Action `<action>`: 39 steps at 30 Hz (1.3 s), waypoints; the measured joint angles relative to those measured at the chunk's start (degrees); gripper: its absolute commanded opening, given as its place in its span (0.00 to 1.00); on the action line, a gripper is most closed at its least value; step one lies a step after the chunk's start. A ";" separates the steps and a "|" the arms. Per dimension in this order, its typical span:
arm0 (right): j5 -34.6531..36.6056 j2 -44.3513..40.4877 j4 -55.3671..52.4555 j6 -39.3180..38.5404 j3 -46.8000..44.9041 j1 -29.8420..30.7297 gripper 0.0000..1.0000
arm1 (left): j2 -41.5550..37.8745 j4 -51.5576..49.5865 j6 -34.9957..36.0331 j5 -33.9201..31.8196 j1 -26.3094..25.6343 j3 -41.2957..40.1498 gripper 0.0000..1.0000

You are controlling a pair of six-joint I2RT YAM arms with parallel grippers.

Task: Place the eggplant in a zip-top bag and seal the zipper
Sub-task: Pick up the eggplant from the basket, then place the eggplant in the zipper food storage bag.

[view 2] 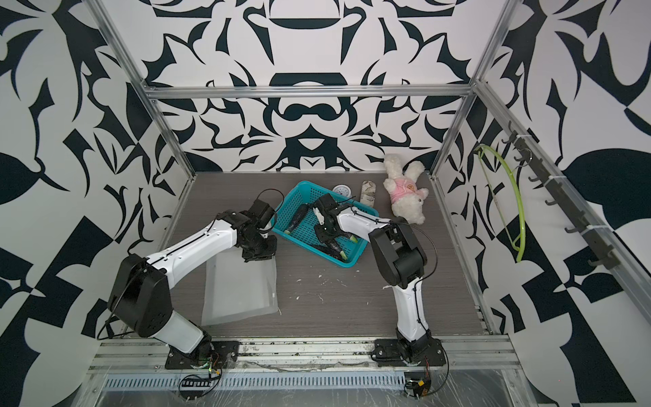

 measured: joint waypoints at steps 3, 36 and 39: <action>-0.13 -1.49 -0.07 0.02 0.00 0.00 0.40 | 0.00 0.07 0.02 0.00 0.00 -0.24 0.00; -21.66 -32.87 55.49 20.98 -30.62 -0.09 0.39 | 4.28 -0.28 5.05 12.66 3.58 4.17 0.00; -22.23 -32.83 61.31 23.32 -31.34 0.26 0.39 | 4.81 -0.35 5.25 14.34 4.55 4.33 0.00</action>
